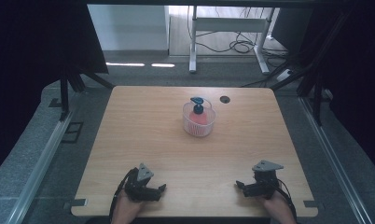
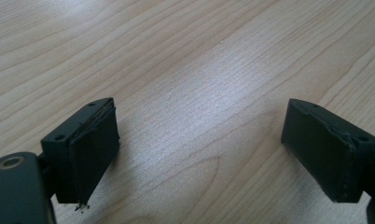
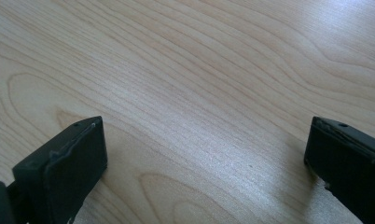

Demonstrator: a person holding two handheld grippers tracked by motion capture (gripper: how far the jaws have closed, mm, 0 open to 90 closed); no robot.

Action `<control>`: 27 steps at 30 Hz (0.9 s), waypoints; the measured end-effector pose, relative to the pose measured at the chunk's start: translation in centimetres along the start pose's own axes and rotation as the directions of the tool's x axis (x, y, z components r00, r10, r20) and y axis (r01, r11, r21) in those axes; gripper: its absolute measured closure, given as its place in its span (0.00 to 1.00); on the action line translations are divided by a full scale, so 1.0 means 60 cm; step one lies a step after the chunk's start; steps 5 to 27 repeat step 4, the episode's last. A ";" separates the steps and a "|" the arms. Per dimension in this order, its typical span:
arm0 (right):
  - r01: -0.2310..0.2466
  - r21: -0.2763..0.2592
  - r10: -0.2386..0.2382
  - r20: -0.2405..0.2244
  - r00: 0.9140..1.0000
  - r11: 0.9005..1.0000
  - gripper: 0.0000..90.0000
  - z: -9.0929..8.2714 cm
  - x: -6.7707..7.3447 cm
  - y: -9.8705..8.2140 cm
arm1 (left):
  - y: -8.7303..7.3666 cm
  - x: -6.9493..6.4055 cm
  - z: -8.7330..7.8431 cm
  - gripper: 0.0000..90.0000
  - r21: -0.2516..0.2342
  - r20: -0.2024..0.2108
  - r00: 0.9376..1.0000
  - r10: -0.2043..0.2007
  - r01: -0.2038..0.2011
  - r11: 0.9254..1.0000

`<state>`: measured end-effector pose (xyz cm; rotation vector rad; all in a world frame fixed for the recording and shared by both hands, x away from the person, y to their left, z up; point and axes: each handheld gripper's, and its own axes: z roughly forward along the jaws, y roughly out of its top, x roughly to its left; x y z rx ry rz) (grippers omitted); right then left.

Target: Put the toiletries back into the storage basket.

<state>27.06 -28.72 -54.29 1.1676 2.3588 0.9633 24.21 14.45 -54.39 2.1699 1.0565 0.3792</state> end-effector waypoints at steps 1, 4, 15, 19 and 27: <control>0.000 0.000 0.000 0.000 1.000 1.000 0.00 0.000 0.000 0.000 | 0.000 0.000 0.000 0.12 0.000 0.000 1.000 0.000 0.000 1.000; 0.000 -0.001 0.000 -0.002 1.000 1.000 0.00 0.000 0.000 0.000 | 0.000 0.000 0.000 0.12 0.000 0.001 1.000 0.000 0.000 1.000; 0.000 -0.001 0.000 -0.002 1.000 1.000 0.00 0.000 0.000 0.000 | 0.000 0.000 0.000 0.12 0.000 0.001 1.000 0.000 0.000 1.000; 0.000 -0.001 0.000 -0.002 1.000 1.000 0.00 0.000 0.000 0.000 | 0.000 0.000 0.000 0.12 0.000 0.001 1.000 0.000 0.000 1.000; 0.000 -0.001 0.000 -0.002 1.000 1.000 0.00 0.000 0.000 0.000 | 0.000 0.000 0.000 0.12 0.000 0.001 1.000 0.000 0.000 1.000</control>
